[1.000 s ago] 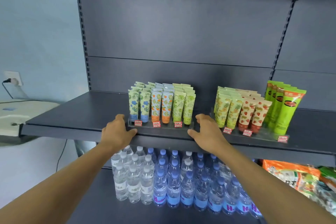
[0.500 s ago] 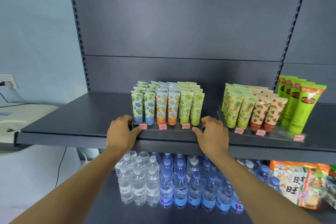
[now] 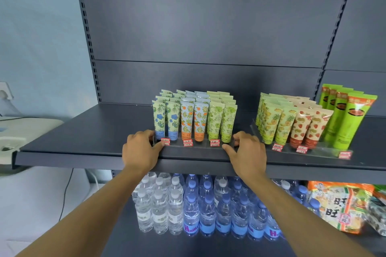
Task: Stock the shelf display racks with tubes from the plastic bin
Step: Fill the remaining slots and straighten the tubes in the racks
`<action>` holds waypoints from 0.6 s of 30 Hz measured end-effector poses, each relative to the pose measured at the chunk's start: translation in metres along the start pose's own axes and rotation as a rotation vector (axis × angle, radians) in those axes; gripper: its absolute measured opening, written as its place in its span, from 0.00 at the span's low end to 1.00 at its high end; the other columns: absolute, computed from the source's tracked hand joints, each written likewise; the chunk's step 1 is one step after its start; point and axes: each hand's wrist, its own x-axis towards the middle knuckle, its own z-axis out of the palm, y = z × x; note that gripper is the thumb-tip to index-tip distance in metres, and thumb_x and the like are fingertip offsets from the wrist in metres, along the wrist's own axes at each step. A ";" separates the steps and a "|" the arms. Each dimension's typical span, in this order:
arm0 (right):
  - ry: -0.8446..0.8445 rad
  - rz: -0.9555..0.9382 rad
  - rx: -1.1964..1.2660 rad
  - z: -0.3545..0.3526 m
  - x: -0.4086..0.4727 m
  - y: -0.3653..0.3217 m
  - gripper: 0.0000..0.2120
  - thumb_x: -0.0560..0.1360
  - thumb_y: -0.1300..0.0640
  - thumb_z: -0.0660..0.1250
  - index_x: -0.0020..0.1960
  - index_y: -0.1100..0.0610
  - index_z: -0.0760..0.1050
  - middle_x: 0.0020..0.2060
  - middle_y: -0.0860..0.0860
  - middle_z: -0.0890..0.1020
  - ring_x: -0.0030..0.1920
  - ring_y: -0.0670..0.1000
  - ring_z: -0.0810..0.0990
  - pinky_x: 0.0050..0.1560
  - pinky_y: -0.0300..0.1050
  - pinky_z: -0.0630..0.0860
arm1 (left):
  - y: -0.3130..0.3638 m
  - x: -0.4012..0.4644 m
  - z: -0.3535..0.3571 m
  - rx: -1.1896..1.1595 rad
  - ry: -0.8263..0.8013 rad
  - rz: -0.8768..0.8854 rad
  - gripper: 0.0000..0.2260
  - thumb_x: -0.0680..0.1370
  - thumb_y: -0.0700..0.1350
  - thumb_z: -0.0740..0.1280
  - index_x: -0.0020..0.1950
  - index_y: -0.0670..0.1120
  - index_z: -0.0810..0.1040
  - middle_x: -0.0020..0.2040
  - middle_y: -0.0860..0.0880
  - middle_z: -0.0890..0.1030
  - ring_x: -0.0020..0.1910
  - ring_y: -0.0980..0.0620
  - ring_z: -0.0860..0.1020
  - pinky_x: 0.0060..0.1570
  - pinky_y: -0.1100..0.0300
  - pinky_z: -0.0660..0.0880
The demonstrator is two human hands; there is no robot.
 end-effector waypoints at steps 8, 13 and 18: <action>-0.132 0.007 0.050 -0.008 -0.002 -0.002 0.20 0.76 0.48 0.65 0.63 0.57 0.70 0.55 0.53 0.78 0.59 0.55 0.72 0.59 0.51 0.71 | -0.002 -0.007 -0.002 -0.074 -0.082 0.029 0.19 0.75 0.50 0.67 0.64 0.46 0.73 0.56 0.44 0.78 0.60 0.42 0.72 0.56 0.49 0.73; -0.115 0.028 0.119 -0.021 -0.017 0.002 0.26 0.76 0.51 0.66 0.69 0.60 0.64 0.64 0.57 0.70 0.67 0.56 0.66 0.67 0.49 0.67 | 0.004 -0.025 -0.009 -0.244 0.016 0.011 0.26 0.73 0.44 0.71 0.68 0.41 0.65 0.64 0.41 0.69 0.64 0.42 0.65 0.63 0.51 0.67; 0.012 0.081 0.087 -0.044 -0.033 0.027 0.23 0.75 0.54 0.67 0.67 0.61 0.66 0.62 0.57 0.70 0.65 0.56 0.66 0.65 0.50 0.67 | 0.041 -0.053 -0.005 -0.245 0.088 0.255 0.21 0.73 0.42 0.71 0.62 0.42 0.69 0.60 0.44 0.69 0.61 0.45 0.67 0.59 0.55 0.68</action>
